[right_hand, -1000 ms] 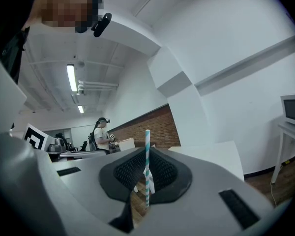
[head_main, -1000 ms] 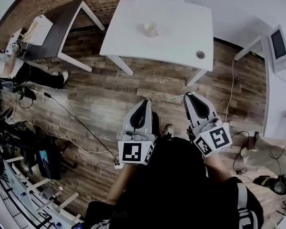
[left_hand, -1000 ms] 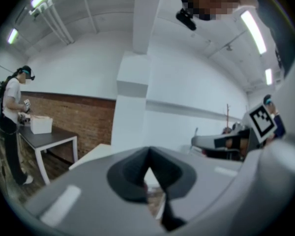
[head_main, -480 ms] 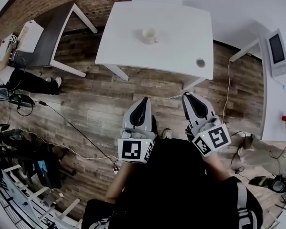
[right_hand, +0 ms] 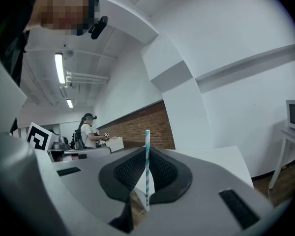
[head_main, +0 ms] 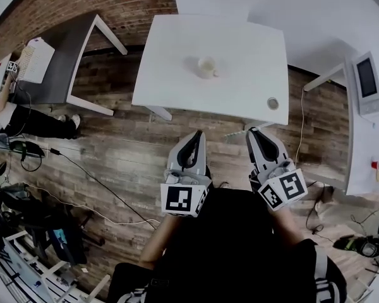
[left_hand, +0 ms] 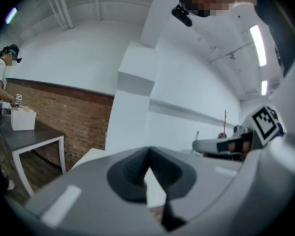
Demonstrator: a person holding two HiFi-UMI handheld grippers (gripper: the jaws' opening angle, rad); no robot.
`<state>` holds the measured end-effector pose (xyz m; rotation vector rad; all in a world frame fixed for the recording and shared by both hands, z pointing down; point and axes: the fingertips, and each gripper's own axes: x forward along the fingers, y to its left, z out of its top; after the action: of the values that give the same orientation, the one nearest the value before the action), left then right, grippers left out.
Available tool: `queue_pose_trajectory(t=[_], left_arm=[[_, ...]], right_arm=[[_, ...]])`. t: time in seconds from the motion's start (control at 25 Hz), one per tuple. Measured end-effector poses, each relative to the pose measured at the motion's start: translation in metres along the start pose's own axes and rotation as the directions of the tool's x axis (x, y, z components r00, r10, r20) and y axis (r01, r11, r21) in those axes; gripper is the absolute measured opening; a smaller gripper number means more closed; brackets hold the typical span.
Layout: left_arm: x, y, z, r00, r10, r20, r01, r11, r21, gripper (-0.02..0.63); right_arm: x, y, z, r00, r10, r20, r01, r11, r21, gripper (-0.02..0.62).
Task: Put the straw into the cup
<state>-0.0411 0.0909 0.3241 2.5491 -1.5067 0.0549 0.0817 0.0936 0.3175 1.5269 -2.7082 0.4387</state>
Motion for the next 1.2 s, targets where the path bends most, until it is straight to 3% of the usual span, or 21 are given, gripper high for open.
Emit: queue_pose_trajectory(t=[0.52,0.84,1.2], left_arm=[[0.034,0.084,0.008,0.998,-0.057,-0.013,0.057,0.998,-0.010,0.004],[0.057,0.097,0.013,0.998,-0.052,-0.025,0.051,0.998,-0.020,0.003],[0.103,0.110,-0.003,0.998,0.007,-0.070,-0.009,1.000,-0.028,0.003]], right_arm=[[0.085,0.008,0.016,0.997,-0.071,0.005,0.071,0.997,0.023,0.025],[0.116,-0.008,0.023,0.997,-0.071,-0.007,0.071,0.997,0.018,0.025],[0.163,-0.043,0.014,0.999,-0.008,-0.049,0.010,0.999,0.039,0.025]])
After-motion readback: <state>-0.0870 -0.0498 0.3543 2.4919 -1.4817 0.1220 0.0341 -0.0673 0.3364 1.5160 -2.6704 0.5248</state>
